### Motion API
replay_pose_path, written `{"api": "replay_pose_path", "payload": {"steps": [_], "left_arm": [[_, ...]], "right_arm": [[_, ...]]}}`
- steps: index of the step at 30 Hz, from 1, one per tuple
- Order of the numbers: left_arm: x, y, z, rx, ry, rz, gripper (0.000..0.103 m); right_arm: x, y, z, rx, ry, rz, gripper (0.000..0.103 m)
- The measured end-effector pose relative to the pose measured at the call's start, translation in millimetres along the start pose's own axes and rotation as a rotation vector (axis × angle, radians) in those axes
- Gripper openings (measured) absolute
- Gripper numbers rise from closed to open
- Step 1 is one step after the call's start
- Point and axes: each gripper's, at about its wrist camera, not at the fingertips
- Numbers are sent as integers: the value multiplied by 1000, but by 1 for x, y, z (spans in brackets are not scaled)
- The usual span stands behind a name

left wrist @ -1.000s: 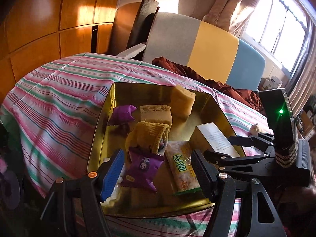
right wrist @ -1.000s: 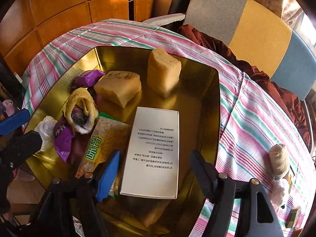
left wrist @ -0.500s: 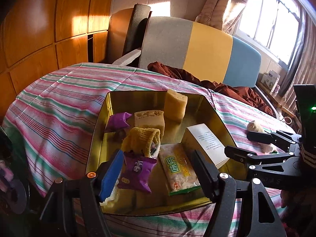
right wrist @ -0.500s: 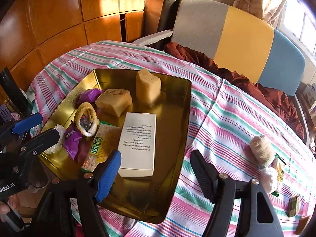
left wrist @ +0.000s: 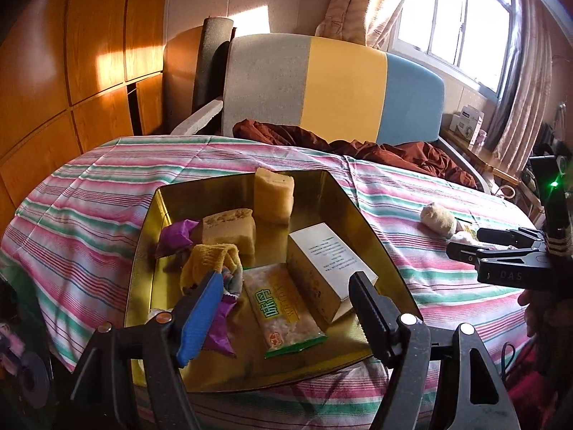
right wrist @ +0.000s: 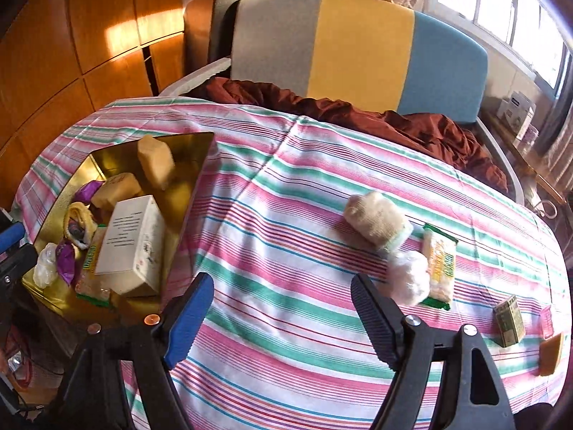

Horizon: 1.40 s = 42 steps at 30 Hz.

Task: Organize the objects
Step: 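Carry the white cardboard box into the gold tray and open the right gripper, then withdraw both grippers from the tray toward the remaining items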

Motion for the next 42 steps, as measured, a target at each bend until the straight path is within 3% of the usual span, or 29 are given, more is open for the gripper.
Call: {"api": "replay_pose_path", "payload": {"steps": [3, 8, 18, 22, 24, 32, 42], "left_arm": [[3, 11, -3, 21, -12, 18, 90], [7, 33, -10, 70, -17, 50, 101], [20, 92, -20, 211, -54, 145, 103], [26, 123, -23, 275, -63, 180, 103], [31, 139, -25, 301, -70, 198, 103], [74, 198, -27, 357, -168, 290, 103], [139, 243, -36, 281, -320, 376, 103]], "right_arm": [[-1, 31, 5, 47, -10, 43, 84], [-13, 100, 14, 183, -4, 103, 84], [-39, 262, 65, 709, 99, 244, 84], [-40, 307, 109, 1007, 165, 152, 85], [-44, 317, 122, 1094, 199, 127, 86], [-33, 309, 114, 1042, 158, 54, 87], [-25, 307, 114, 1027, 118, 15, 87]]}}
Point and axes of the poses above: each gripper's, at about its wrist camera, not at the fingertips, and x roughly the way its jaws point, y to its right, z to its underside, and after that the axes turned 6 degrees about -y, right-handed
